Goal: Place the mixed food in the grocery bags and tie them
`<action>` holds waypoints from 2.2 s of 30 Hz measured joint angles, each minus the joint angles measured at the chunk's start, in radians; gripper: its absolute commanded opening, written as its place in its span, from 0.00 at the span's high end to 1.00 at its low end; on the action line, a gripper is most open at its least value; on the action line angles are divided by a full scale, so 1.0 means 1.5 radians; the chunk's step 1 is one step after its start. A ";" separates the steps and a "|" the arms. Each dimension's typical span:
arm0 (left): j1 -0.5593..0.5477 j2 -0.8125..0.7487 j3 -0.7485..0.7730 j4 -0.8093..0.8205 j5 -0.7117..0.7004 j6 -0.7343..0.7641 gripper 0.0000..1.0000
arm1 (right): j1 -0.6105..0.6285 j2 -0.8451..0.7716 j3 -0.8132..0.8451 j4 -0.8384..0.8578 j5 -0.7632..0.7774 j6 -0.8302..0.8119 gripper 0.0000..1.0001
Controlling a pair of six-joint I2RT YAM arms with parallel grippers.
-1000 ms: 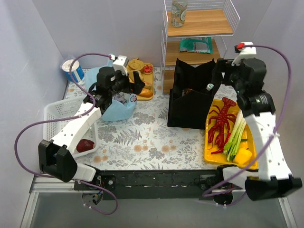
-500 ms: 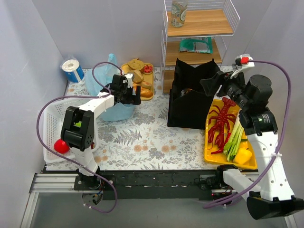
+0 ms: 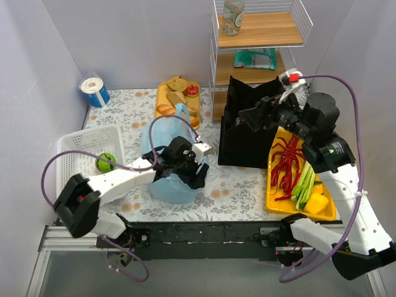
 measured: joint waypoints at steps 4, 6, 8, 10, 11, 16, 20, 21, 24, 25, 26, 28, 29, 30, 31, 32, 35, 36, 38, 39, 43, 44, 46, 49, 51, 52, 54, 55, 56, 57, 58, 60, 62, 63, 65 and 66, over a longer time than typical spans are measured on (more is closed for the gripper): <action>-0.003 -0.146 -0.031 -0.046 -0.023 -0.024 0.07 | 0.127 0.055 0.043 -0.003 0.053 -0.013 0.19; 0.008 -0.210 -0.029 -0.050 -0.067 -0.044 0.02 | 0.180 0.090 0.055 -0.003 0.079 -0.014 0.20; 0.011 -0.261 -0.018 -0.057 -0.127 -0.065 0.02 | 0.210 0.116 0.060 -0.003 0.097 -0.014 0.20; 0.011 -0.293 0.001 -0.060 -0.186 -0.082 0.02 | 0.238 0.145 0.069 -0.011 0.118 -0.014 0.20; 0.011 -0.303 0.011 -0.059 -0.214 -0.089 0.02 | 0.251 0.161 0.079 -0.018 0.132 -0.016 0.20; 0.019 -0.308 0.043 -0.056 -0.327 -0.103 0.02 | 0.311 0.217 0.108 -0.027 0.176 -0.015 0.21; 0.100 -0.260 0.064 -0.055 -0.348 -0.108 0.02 | 0.354 0.259 0.124 -0.038 0.212 -0.011 0.22; 0.141 -0.245 0.066 -0.051 -0.341 -0.108 0.02 | 0.364 0.270 0.127 -0.038 0.223 -0.010 0.22; 0.254 -0.202 0.067 -0.032 -0.328 -0.104 0.02 | 0.392 0.299 0.128 -0.044 0.256 -0.001 0.22; 0.274 -0.192 0.067 -0.022 -0.323 -0.099 0.02 | 0.400 0.306 0.128 -0.049 0.266 0.004 0.22; 0.284 -0.182 0.068 -0.011 -0.315 -0.091 0.02 | 0.409 0.312 0.126 -0.054 0.277 0.008 0.22; 0.286 -0.162 0.081 0.003 -0.296 -0.077 0.02 | 0.420 0.312 0.110 -0.050 0.290 0.021 0.22; 0.286 -0.144 0.096 0.014 -0.283 -0.069 0.02 | 0.426 0.309 0.096 -0.049 0.297 0.028 0.22; 0.285 -0.123 0.114 0.026 -0.272 -0.060 0.02 | 0.430 0.305 0.080 -0.044 0.303 0.038 0.22; 0.285 -0.100 0.134 0.040 -0.256 -0.049 0.02 | 0.433 0.301 0.060 -0.038 0.307 0.048 0.22; 0.285 -0.075 0.153 0.056 -0.240 -0.039 0.02 | 0.435 0.297 0.041 -0.037 0.312 0.060 0.22; 0.285 -0.006 0.203 0.088 -0.210 -0.009 0.02 | 0.439 0.296 -0.005 -0.028 0.323 0.088 0.21; 0.285 0.024 0.224 0.096 -0.208 0.000 0.02 | 0.440 0.296 -0.020 -0.026 0.327 0.097 0.21; 0.286 0.096 0.285 0.100 -0.205 0.020 0.02 | 0.441 0.296 -0.055 -0.017 0.338 0.117 0.21; 0.286 0.124 0.308 0.100 -0.206 0.025 0.02 | 0.441 0.297 -0.066 -0.015 0.343 0.125 0.21; 0.286 0.228 0.377 0.099 -0.205 0.041 0.10 | 0.441 0.301 -0.118 -0.005 0.365 0.157 0.20; 0.286 0.242 0.381 0.094 -0.202 0.043 0.15 | 0.441 0.304 -0.126 -0.002 0.371 0.163 0.20; 0.286 0.261 0.382 0.084 -0.195 0.045 0.18 | 0.441 0.310 -0.140 0.005 0.378 0.175 0.20; 0.286 0.262 0.382 0.067 -0.192 0.043 0.38 | 0.441 0.327 -0.156 0.018 0.389 0.188 0.20; 0.286 0.257 0.379 0.070 -0.187 0.040 0.64 | 0.441 0.345 -0.159 0.025 0.397 0.195 0.26; 0.286 0.255 0.376 0.070 -0.185 0.038 0.74 | 0.440 0.355 -0.162 0.035 0.399 0.196 0.32; 0.286 0.244 0.359 0.074 -0.180 0.033 0.88 | 0.435 0.376 -0.170 0.056 0.400 0.196 0.61; 0.286 0.238 0.349 0.076 -0.181 0.032 0.95 | 0.432 0.386 -0.175 0.065 0.399 0.193 0.71; 0.286 0.229 0.336 0.076 -0.181 0.029 0.96 | 0.430 0.396 -0.179 0.071 0.399 0.188 0.79; 0.286 0.216 0.318 0.076 -0.188 0.024 0.97 | 0.426 0.406 -0.179 0.071 0.400 0.185 0.88; 0.286 0.205 0.307 0.073 -0.194 0.019 1.00 | 0.424 0.416 -0.178 0.073 0.404 0.178 0.88; 0.285 0.172 0.277 0.067 -0.213 0.008 1.00 | 0.420 0.428 -0.169 0.062 0.418 0.159 0.88; 0.286 0.120 0.240 0.060 -0.233 -0.010 1.00 | 0.417 0.436 -0.138 0.034 0.443 0.135 0.88; 0.286 0.086 0.222 0.060 -0.243 -0.019 1.00 | 0.415 0.440 -0.118 0.025 0.453 0.122 0.88; 0.286 0.006 0.175 0.071 -0.259 -0.041 1.00 | 0.409 0.450 -0.052 0.008 0.486 0.086 0.87; 0.288 -0.038 0.150 0.079 -0.264 -0.050 1.00 | 0.408 0.453 -0.029 0.008 0.497 0.072 0.86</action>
